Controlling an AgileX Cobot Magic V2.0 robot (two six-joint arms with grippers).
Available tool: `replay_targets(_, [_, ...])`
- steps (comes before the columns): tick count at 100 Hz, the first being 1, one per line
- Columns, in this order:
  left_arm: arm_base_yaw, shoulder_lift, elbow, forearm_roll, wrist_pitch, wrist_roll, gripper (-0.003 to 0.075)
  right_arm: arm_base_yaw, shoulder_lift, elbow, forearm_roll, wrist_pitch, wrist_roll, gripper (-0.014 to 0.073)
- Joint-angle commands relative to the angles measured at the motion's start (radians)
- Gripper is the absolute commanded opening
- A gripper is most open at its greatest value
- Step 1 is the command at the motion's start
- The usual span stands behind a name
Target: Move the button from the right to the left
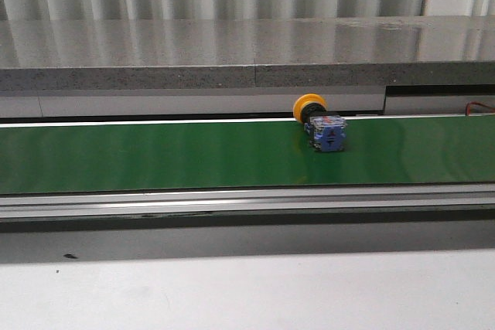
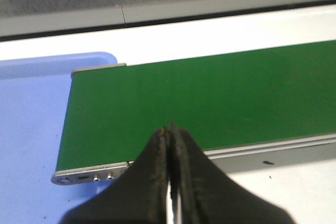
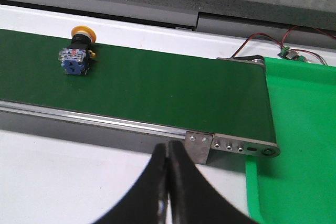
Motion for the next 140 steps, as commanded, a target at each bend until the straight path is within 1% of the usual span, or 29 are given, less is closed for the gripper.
replay_targets(1, [-0.001, 0.080, -0.076, -0.008, -0.017, 0.004, 0.0110, 0.000, 0.010, -0.023, -0.005, -0.075, -0.008, -0.0067])
replay_targets(4, [-0.001, 0.104, -0.089, -0.010, -0.008, 0.004, 0.0184, 0.000, 0.010, -0.023, -0.005, -0.075, -0.008, -0.0067])
replay_targets(6, [-0.001, 0.121, -0.098, -0.010, -0.005, 0.004, 0.0218, 0.000, 0.010, -0.023, -0.005, -0.075, -0.008, -0.0067])
replay_targets(9, [-0.001, 0.145, -0.110, -0.018, -0.006, 0.004, 0.0310, 0.000, 0.010, -0.023, -0.005, -0.075, -0.008, -0.0067])
replay_targets(10, [-0.001, 0.149, -0.113, -0.018, -0.006, 0.004, 0.0330, 0.000, 0.010, -0.023, -0.005, -0.075, -0.008, -0.0067])
replay_targets(11, [-0.001, 0.153, -0.115, -0.018, -0.006, 0.004, 0.0370, 0.000, 0.010, -0.023, -0.005, -0.075, -0.008, -0.0067])
replay_targets(13, [-0.001, 0.166, -0.121, -0.018, -0.010, 0.004, 0.0409, 0.000, 0.010, -0.023, -0.005, -0.075, -0.008, -0.0067])
replay_targets(14, [-0.001, 0.173, -0.125, -0.018, -0.010, 0.004, 0.0447, 0.000, 0.010, -0.023, -0.005, -0.075, -0.008, -0.0067])
replay_targets(18, [-0.001, 0.188, -0.133, -0.018, -0.020, 0.004, 0.0550, 0.000, 0.010, -0.023, -0.005, -0.075, -0.008, -0.0067])
replay_targets(23, [-0.001, 0.206, -0.138, -0.018, -0.039, 0.004, 0.0628, 0.000, 0.010, -0.023, -0.005, -0.075, -0.008, -0.0067])
replay_targets(28, [-0.001, 0.218, -0.138, -0.018, -0.066, 0.004, 0.0658, 0.000, 0.010, -0.023, -0.005, -0.075, -0.008, -0.0067])
replay_targets(38, [-0.001, 0.245, -0.136, -0.018, -0.098, -0.002, 0.0659, 0.000, 0.010, -0.023, -0.005, -0.075, -0.008, -0.0067])
replay_targets(52, [-0.001, 0.278, -0.143, -0.114, -0.114, -0.003, 0.0658, 0.000, 0.010, -0.023, -0.005, -0.075, -0.008, -0.0067])
replay_targets(66, [-0.007, 0.343, -0.206, -0.243, -0.033, 0.000, 0.0650, 0.000, 0.010, -0.023, -0.005, -0.075, -0.008, -0.0067])
replay_targets(78, [-0.007, 0.416, -0.279, -0.373, 0.043, 0.074, 0.0629, 0.000, 0.010, -0.023, -0.005, -0.075, -0.008, -0.0067])
replay_targets(83, [-0.007, 0.450, -0.315, -0.428, 0.105, 0.121, 0.0626, 0.000, 0.010, -0.023, -0.005, -0.075, -0.008, -0.0067])
replay_targets(89, [-0.012, 0.499, -0.365, -0.471, 0.169, 0.142, 0.0626, 0.000, 0.010, -0.023, -0.005, -0.075, -0.008, -0.0067])
replay_targets(97, [-0.037, 0.556, -0.421, -0.476, 0.221, 0.142, 0.0626, 0.000, 0.010, -0.023, -0.005, -0.075, -0.008, -0.0067])
replay_targets(140, [-0.256, 0.855, -0.689, -0.462, 0.275, 0.016, 0.0626, 0.000, 0.010, -0.023, -0.005, -0.075, -0.008, -0.0067])
